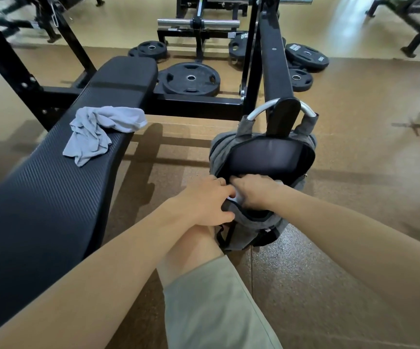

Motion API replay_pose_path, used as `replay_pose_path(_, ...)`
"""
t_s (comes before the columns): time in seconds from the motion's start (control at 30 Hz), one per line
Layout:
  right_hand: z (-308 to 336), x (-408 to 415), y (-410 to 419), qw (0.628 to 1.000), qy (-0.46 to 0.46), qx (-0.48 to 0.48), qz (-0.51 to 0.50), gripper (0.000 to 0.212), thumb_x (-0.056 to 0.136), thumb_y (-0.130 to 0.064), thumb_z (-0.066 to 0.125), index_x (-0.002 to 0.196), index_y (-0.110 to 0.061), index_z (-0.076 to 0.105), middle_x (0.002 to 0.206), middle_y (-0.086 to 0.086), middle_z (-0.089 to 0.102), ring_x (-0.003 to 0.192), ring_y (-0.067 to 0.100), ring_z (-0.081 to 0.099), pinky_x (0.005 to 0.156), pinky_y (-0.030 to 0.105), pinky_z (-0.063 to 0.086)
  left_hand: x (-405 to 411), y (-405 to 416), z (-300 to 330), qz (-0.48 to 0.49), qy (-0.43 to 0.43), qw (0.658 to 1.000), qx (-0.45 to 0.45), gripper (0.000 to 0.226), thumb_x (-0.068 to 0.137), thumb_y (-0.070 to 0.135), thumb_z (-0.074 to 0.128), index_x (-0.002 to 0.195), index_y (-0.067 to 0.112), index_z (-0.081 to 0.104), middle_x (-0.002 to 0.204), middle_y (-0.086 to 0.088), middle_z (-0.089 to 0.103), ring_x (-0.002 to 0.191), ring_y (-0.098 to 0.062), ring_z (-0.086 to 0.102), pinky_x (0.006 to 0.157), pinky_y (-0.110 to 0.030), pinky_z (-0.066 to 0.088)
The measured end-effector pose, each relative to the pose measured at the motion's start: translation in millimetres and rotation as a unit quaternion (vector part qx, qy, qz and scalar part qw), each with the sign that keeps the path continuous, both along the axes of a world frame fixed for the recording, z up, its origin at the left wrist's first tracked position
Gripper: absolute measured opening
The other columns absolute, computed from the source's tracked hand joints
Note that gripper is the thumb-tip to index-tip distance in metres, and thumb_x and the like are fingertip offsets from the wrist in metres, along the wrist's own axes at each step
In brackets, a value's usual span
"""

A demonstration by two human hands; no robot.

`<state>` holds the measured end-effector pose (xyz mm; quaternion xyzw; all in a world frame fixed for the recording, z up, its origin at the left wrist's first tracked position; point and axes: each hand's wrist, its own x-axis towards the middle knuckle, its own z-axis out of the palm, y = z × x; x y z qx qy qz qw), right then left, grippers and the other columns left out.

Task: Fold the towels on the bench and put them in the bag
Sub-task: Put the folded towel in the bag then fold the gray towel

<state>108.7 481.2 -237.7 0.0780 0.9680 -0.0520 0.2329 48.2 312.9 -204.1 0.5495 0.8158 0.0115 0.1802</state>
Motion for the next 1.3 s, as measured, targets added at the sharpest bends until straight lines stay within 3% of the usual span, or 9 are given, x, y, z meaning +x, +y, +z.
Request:
replay_pose_path(0.1, 0.5, -2.6, -10.1, 0.999, -0.018, 0.015, 0.036, 0.028, 0.091, -0.036, 0.055, 0.118, -0.033, 0.048, 0.121, 0.003, 0.062, 0.111, 0.035, 0.061, 0.085, 0.042, 0.046, -0.3, -4.1, -1.1, 0.001, -0.008, 1.0, 0.009, 0.047, 0.09, 0.047, 0.061, 0.132, 0.024, 0.058, 0.117, -0.002, 0.055, 0.116, -0.023, 0.046, 0.097, -0.042, 0.045)
replay_pose_path(0.23, -2.5, -8.6, -9.9, 0.999, -0.008, 0.043, 0.009, 0.037, 0.091, -0.032, 0.062, 0.127, -0.023, 0.055, 0.125, 0.007, 0.062, 0.115, 0.034, 0.061, 0.089, 0.043, 0.047, -3.0, -6.8, 0.0, 0.004, -0.011, 1.0, 0.009, 0.045, 0.091, 0.048, 0.061, 0.128, 0.023, 0.06, 0.117, -0.001, 0.056, 0.116, -0.022, 0.048, 0.095, -0.043, 0.046)
replay_pose_path(0.37, -8.3, -10.4, -10.7, 0.998, -0.034, 0.03, -0.036, 0.045, 0.094, -0.03, 0.063, 0.135, -0.018, 0.048, 0.132, 0.011, 0.056, 0.121, 0.036, 0.058, 0.089, 0.042, 0.047, -2.1, -5.9, 2.9, 0.008, -0.013, 1.0, 0.003, 0.045, 0.091, 0.046, 0.061, 0.129, 0.022, 0.06, 0.118, -0.001, 0.058, 0.115, -0.023, 0.05, 0.094, -0.041, 0.045)
replay_pose_path(0.53, 14.0, -9.8, -9.6, 1.0, -0.01, 0.019, 0.002, 0.057, 0.101, -0.031, 0.05, 0.152, -0.021, 0.028, 0.13, 0.013, 0.056, 0.118, 0.036, 0.057, 0.091, 0.044, 0.049, -15.0, -20.9, 16.7, 0.067, -0.081, 0.994, 0.038, 0.048, 0.096, 0.044, 0.06, 0.14, 0.027, 0.051, 0.133, 0.003, 0.056, 0.12, -0.019, 0.052, 0.099, -0.039, 0.045)
replay_pose_path(0.67, 80.4, -25.3, -19.3, 0.992, 0.088, 0.061, 0.069, 0.027, 0.095, -0.025, 0.056, 0.121, -0.017, 0.059, 0.106, 0.007, 0.063, 0.093, 0.028, 0.062, 0.078, 0.043, 0.056, -53.8, -63.7, 35.7, 0.173, -0.109, 0.974, 0.095, 0.043, 0.097, 0.039, 0.063, 0.138, 0.029, 0.054, 0.14, 0.005, 0.055, 0.126, -0.016, 0.052, 0.1, -0.033, 0.042)
replay_pose_path(0.77, 112.5, -59.5, -54.9, 0.979, 0.149, 0.11, 0.087, 0.013, 0.091, -0.014, 0.055, 0.101, -0.013, 0.063, 0.093, 0.005, 0.061, 0.081, 0.025, 0.058, 0.062, 0.035, 0.051, -88.5, -107.7, 42.3, 0.246, -0.093, 0.96, 0.098, 0.039, 0.098, 0.037, 0.063, 0.135, 0.024, 0.058, 0.139, 0.004, 0.059, 0.127, -0.014, 0.054, 0.098, -0.028, 0.041)
replay_pose_path(0.9, 101.6, -119.4, -123.5, 0.971, 0.216, -0.022, 0.104, 0.029, 0.091, -0.014, 0.054, 0.12, -0.013, 0.057, 0.11, 0.008, 0.062, 0.096, 0.026, 0.059, 0.076, 0.04, 0.052, -129.3, -163.0, 35.0, 0.332, -0.063, 0.94, 0.055, 0.042, 0.098, 0.035, 0.062, 0.136, 0.02, 0.057, 0.141, 0.0, 0.058, 0.127, -0.019, 0.055, 0.102, -0.031, 0.041)
replay_pose_path(1.07, 40.5, -217.7, -178.6, 0.968, 0.134, -0.192, 0.092, 0.05, 0.091, -0.013, 0.058, 0.14, -0.015, 0.048, 0.127, 0.014, 0.061, 0.114, 0.033, 0.058, 0.092, 0.045, 0.051, -175.6, -218.4, 12.4, 0.403, -0.024, 0.915, 0.025, 0.056, 0.099, 0.038, 0.059, 0.149, 0.018, 0.044, 0.151, -0.007, 0.047, 0.135, -0.026, 0.048, 0.109, -0.042, 0.042)
replay_pose_path(1.3, -40.7, -325.2, -236.1, 0.961, 0.18, -0.212, 0.004, 0.05, 0.098, -0.026, 0.048, 0.146, -0.02, 0.041, 0.13, 0.015, 0.045, 0.103, 0.035, 0.049, 0.083, 0.039, 0.042, -225.9, -244.6, -36.5, 0.445, -0.042, 0.894, 0.03, 0.059, 0.099, 0.034, 0.059, 0.151, 0.02, 0.037, 0.143, -0.011, 0.044, 0.128, -0.032, 0.049, 0.102, -0.045, 0.045)
